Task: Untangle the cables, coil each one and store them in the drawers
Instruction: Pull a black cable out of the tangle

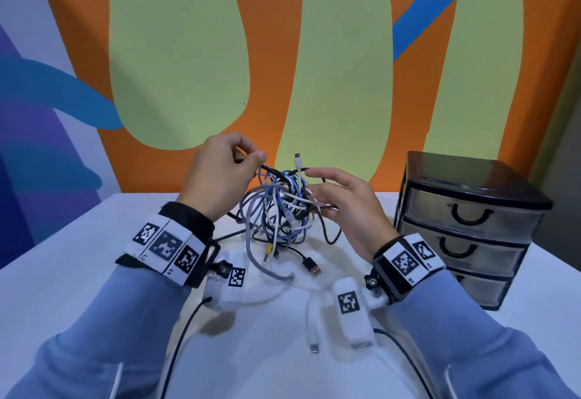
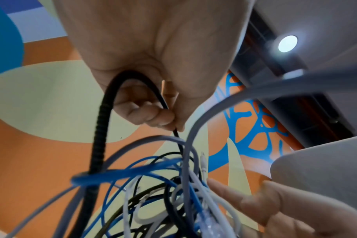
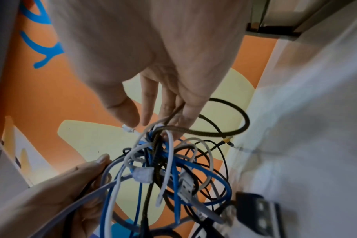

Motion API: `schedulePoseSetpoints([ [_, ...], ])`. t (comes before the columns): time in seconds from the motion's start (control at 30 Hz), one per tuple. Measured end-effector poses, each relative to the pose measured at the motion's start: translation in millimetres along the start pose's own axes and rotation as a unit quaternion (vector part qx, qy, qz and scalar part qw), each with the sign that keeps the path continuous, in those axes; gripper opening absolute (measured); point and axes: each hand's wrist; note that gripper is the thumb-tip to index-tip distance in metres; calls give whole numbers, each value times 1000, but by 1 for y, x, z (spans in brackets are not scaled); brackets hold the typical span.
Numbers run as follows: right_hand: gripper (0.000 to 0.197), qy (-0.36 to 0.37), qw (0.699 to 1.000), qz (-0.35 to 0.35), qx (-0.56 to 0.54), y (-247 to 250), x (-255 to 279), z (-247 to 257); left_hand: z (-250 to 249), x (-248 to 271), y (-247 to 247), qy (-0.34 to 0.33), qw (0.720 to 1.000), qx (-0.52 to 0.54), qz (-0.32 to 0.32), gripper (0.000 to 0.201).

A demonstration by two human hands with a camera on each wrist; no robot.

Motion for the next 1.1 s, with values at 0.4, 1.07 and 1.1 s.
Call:
schedulePoseSetpoints([
  [0.4, 39, 40, 990, 72, 115, 4, 3, -6, 0, 2, 1, 8, 995, -89, -34, 18],
  [1.07, 19, 17, 998, -37, 48, 0, -4, -3, -24, 26, -1, -147, 912, -383, 31, 18],
  [1.1, 19, 13, 998, -39, 38, -1, -4, -2, -23, 25, -2, -157, 910, -383, 33, 17],
])
Point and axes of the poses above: each hand's wrist, its own x-axis away from the middle knuckle, its own y-axis out of the back of the hand, z = x × y, and after that the axes turned 13 degrees about -x, right-handed
